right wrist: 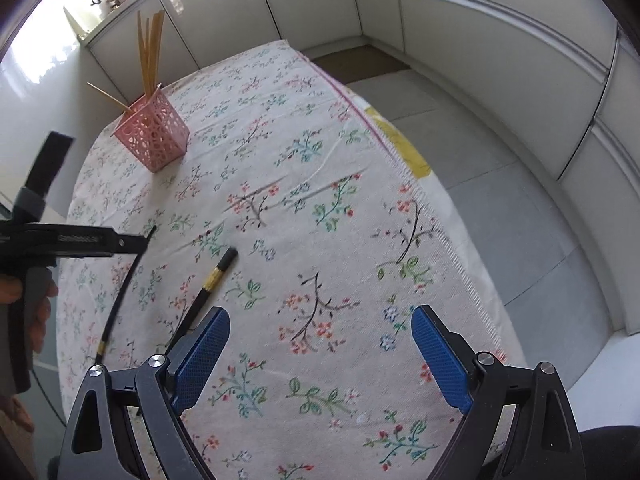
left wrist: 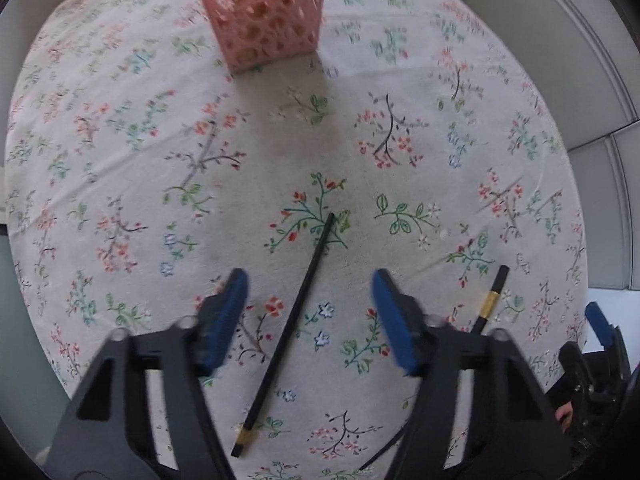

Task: Organize utensils
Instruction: 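Close the left tool on a black chopstick while the right tool grasps the other, then lift both black chopsticks upright and lower them into the pink cup, then open both tools to release the black chopsticks and withdraw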

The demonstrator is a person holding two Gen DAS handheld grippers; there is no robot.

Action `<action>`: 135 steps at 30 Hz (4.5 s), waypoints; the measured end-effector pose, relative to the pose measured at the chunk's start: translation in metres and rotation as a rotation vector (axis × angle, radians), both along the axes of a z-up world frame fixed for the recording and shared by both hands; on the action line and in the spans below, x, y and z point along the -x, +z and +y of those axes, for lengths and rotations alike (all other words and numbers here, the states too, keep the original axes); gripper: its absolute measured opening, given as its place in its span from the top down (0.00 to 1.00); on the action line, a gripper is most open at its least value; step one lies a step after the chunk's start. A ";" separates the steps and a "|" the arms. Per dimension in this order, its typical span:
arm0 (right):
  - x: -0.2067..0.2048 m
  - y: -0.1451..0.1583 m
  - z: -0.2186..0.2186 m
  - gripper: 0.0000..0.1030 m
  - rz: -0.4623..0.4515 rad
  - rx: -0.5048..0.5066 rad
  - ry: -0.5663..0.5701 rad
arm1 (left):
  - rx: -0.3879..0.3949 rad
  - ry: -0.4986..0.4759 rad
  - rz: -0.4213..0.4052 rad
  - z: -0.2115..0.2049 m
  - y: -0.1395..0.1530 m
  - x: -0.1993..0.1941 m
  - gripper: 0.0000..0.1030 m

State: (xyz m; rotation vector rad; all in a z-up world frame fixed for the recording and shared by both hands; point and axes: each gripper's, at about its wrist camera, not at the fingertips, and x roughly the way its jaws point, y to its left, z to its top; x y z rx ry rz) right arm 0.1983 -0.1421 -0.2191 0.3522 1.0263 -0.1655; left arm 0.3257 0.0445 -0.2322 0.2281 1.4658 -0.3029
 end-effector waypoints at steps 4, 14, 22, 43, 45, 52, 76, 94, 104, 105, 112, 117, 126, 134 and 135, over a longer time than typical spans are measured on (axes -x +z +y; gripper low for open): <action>-0.005 -0.005 -0.001 0.09 0.026 -0.023 -0.002 | -0.021 -0.030 -0.009 -0.006 -0.005 -0.001 0.63; -0.016 -0.014 0.004 0.09 0.098 -0.072 -0.006 | 0.013 0.010 -0.082 0.008 0.004 0.010 0.94; -0.063 -0.023 0.035 0.11 0.231 -0.130 -0.030 | 0.130 0.073 -0.201 0.048 0.048 0.057 0.95; -0.099 -0.021 0.086 0.93 0.293 -0.029 0.095 | 0.159 0.113 -0.090 0.056 0.033 0.043 0.60; -0.098 -0.018 0.071 0.93 0.291 -0.056 0.092 | 0.112 0.121 -0.072 0.047 0.021 0.034 0.60; -0.087 0.000 0.049 0.93 0.235 -0.063 0.107 | -0.019 0.094 -0.085 0.014 -0.001 0.022 0.63; -0.032 0.097 0.040 0.93 -0.129 -0.056 0.249 | 0.336 0.139 -0.588 0.058 0.143 0.129 0.95; -0.072 0.211 0.041 0.93 -0.311 -0.019 0.275 | 0.367 0.124 -0.761 0.066 0.238 0.086 0.95; -0.120 0.281 0.060 0.93 -0.446 0.026 0.293 | 0.369 0.115 -0.835 0.061 0.277 0.050 0.95; -0.126 0.283 0.062 0.93 -0.452 0.033 0.293 | 0.371 0.116 -0.839 0.060 0.280 0.045 0.95; -0.182 0.279 0.075 0.93 -0.463 0.011 0.299 | 0.383 0.127 -0.857 0.055 0.280 0.002 0.95; -0.212 0.265 0.083 0.93 -0.456 0.014 0.318 | 0.350 0.149 -0.843 0.047 0.256 -0.035 0.95; -0.251 0.235 0.093 0.93 -0.431 -0.001 0.342 | 0.405 0.207 -0.820 0.062 0.230 -0.043 0.92; -0.272 0.202 0.107 0.92 -0.419 -0.015 0.351 | 0.418 0.287 -0.880 0.101 0.248 -0.012 0.73; -0.276 0.194 0.110 0.91 -0.410 -0.025 0.364 | 0.414 0.299 -0.875 0.104 0.244 -0.014 0.68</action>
